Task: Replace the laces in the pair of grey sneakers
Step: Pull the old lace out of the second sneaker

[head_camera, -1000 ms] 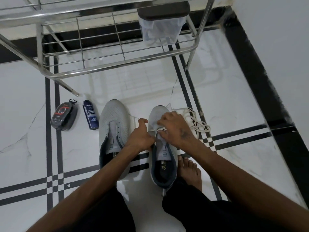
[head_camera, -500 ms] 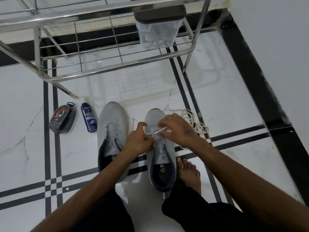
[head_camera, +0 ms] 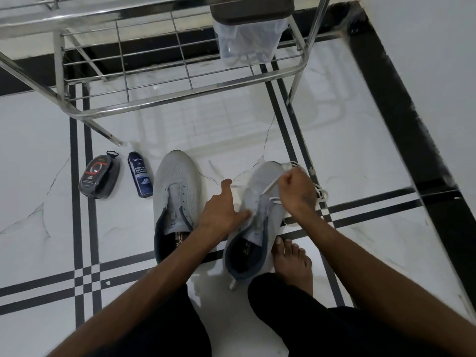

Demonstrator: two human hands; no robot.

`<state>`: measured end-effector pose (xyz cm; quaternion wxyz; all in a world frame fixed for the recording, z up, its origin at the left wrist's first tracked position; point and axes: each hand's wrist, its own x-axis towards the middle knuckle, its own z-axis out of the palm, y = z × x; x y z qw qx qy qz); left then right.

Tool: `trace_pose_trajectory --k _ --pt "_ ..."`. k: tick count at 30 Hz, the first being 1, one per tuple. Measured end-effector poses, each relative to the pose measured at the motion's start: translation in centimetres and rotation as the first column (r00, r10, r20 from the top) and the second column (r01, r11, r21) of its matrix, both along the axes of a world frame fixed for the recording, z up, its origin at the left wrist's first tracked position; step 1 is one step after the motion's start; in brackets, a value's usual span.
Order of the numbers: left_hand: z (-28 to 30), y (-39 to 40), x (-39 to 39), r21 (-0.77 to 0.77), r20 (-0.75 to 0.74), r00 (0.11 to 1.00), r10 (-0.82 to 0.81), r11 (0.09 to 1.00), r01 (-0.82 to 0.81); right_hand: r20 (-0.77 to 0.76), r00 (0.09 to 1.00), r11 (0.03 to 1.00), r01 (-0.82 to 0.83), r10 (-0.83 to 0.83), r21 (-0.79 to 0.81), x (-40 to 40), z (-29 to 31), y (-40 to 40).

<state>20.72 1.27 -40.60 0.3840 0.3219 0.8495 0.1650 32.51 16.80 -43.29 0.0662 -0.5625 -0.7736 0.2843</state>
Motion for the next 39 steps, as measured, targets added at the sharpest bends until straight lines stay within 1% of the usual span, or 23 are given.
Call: trace_pose_trajectory --k 1,2,3,6,10,16,18,19,20,22,23,24,25,26,27,28,29,31,32,36,37,38,39 --pt "0.0 -0.1 0.0 -0.001 0.002 1.000 -0.018 1.000 0.018 -0.033 0.989 0.986 0.141 -0.144 -0.089 0.4 -0.1 -0.1" --pt "-0.1 -0.3 0.1 0.004 0.018 1.000 -0.019 1.000 0.019 -0.065 0.978 0.972 0.191 -0.201 -0.135 0.8 -0.2 -0.2" --pt "-0.2 -0.5 0.2 0.014 0.038 0.999 -0.007 1.000 0.006 -0.105 0.978 0.974 0.166 -0.182 -0.151 1.0 -0.3 -0.4" --pt "-0.1 -0.3 0.5 0.073 0.023 1.000 0.008 0.997 -0.010 -0.197 0.980 0.981 -0.054 0.016 -0.187 0.5 0.5 -0.4" --pt "-0.5 0.4 0.4 0.087 -0.019 1.000 0.012 0.996 -0.010 -0.212 0.944 0.917 -0.303 0.251 -0.260 -1.1 0.9 -0.7" --pt "-1.5 0.0 -0.3 0.032 0.085 0.986 0.145 0.988 -0.148 -0.209 0.923 0.879 -0.376 0.324 -0.294 -1.8 1.3 -0.9" --pt "-1.8 0.1 -0.3 0.022 0.088 0.982 0.167 0.985 -0.170 -0.210 0.945 0.903 -0.306 0.251 -0.300 -1.5 1.4 -0.4" --pt "-1.8 0.1 -0.3 0.025 0.099 0.980 0.175 0.984 -0.178 -0.224 0.965 0.930 -0.205 0.140 -0.304 -1.3 1.3 0.0" --pt "-1.9 0.1 -0.3 0.032 0.115 0.976 0.184 0.981 -0.189 -0.239 0.971 0.946 -0.050 -0.030 -0.321 -1.0 1.1 0.6" --pt "-1.9 0.1 -0.3 0.041 0.137 0.969 0.207 0.976 -0.215 -0.222 0.907 0.903 0.276 -0.358 -0.329 -0.4 1.0 1.5" --pt "-1.8 0.0 -0.3 0.042 0.139 0.967 0.214 0.974 -0.222 -0.177 0.889 0.886 0.365 -0.423 -0.284 0.1 1.1 1.5" --pt "-1.8 0.0 -0.3 0.042 0.132 0.967 0.217 0.974 -0.225 -0.126 0.915 0.917 0.360 -0.382 -0.169 0.5 1.2 1.1" --pt "-1.8 0.0 -0.2 0.043 0.123 0.968 0.217 0.974 -0.224 -0.097 0.960 0.965 0.263 -0.262 -0.011 0.7 1.2 0.5" --pt "-1.9 0.0 -0.2 0.040 0.120 0.968 0.221 0.973 -0.227 -0.093 0.993 0.985 0.084 -0.071 0.148 0.8 1.2 -0.4" --pt "-1.9 0.1 -0.2 0.042 0.127 0.965 0.228 0.971 -0.235 -0.094 0.984 0.964 -0.126 0.151 0.233 0.6 1.3 -1.4" --pt "-1.9 0.1 -0.2 0.050 0.140 0.962 0.233 0.969 -0.242 -0.069 0.930 0.915 -0.338 0.361 0.221 0.1 1.2 -2.1" --pt "-1.9 0.0 -0.3 0.057 0.150 0.962 0.230 0.969 -0.241 -0.022 0.839 0.829 -0.533 0.544 0.173 -0.3 0.9 -2.6" --pt "-1.9 -0.1 -0.3 0.057 0.155 0.962 0.224 0.970 -0.235 0.137 0.637 0.630 -0.771 0.758 0.095 -1.1 0.0 -3.1" --pt "-1.9 -0.2 -0.3 0.051 0.157 0.962 0.224 0.971 -0.235 0.182 0.585 0.581 -0.810 0.790 0.084 -1.4 -0.2 -3.1" --pt "-1.9 -0.2 -0.3 0.037 0.163 0.959 0.232 0.970 -0.241 0.284 0.520 0.503 -0.854 0.806 0.134 -2.5 0.2 -2.3" --pt "-1.8 -0.3 -0.4 0.028 0.171 0.956 0.239 0.969 -0.247 0.298 0.554 0.535 -0.832 0.778 0.149 -2.6 0.6 -2.0" --pt "-1.8 -0.3 -0.4 0.016 0.181 0.952 0.248 0.967 -0.255 0.282 0.651 0.631 -0.757 0.705 0.169 -2.4 0.9 -1.4" --pt "-1.8 -0.3 -0.4 0.004 0.191 0.947 0.260 0.964 -0.265 0.220 0.789 0.771 -0.611 0.574 0.179 -1.9 1.1 -0.6"
